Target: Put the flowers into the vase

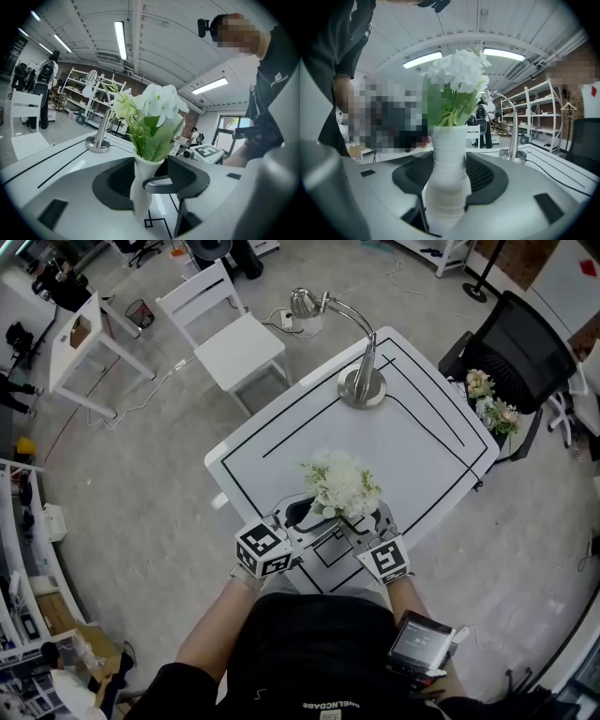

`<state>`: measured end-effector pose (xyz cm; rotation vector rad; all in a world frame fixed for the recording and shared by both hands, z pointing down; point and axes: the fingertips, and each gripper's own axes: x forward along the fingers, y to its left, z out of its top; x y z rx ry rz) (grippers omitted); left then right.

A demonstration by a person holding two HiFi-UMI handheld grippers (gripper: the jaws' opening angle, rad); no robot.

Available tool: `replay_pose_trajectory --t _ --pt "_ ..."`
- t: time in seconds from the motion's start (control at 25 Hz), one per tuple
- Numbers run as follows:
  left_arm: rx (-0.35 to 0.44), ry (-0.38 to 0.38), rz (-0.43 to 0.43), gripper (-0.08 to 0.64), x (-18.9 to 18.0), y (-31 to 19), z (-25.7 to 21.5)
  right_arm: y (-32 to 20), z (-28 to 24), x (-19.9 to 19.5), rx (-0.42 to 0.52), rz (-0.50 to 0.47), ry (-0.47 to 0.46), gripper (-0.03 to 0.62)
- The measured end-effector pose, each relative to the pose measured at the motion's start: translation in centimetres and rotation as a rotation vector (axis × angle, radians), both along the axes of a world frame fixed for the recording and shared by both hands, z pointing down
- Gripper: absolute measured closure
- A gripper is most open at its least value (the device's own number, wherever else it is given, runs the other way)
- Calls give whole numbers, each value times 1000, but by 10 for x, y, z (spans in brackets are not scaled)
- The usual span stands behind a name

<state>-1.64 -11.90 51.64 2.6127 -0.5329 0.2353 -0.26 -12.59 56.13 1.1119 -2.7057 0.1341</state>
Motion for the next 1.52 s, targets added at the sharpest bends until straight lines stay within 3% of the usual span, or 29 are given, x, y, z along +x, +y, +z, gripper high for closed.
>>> replay_pose_trajectory --t 0.8,1.52 --pt "-55 1 15 357 5 18 19 9 4 1 -28 4 -32 364" --pt "-39 2 -33 357 -16 46 4 39 -18 39 -63 137 -126 364"
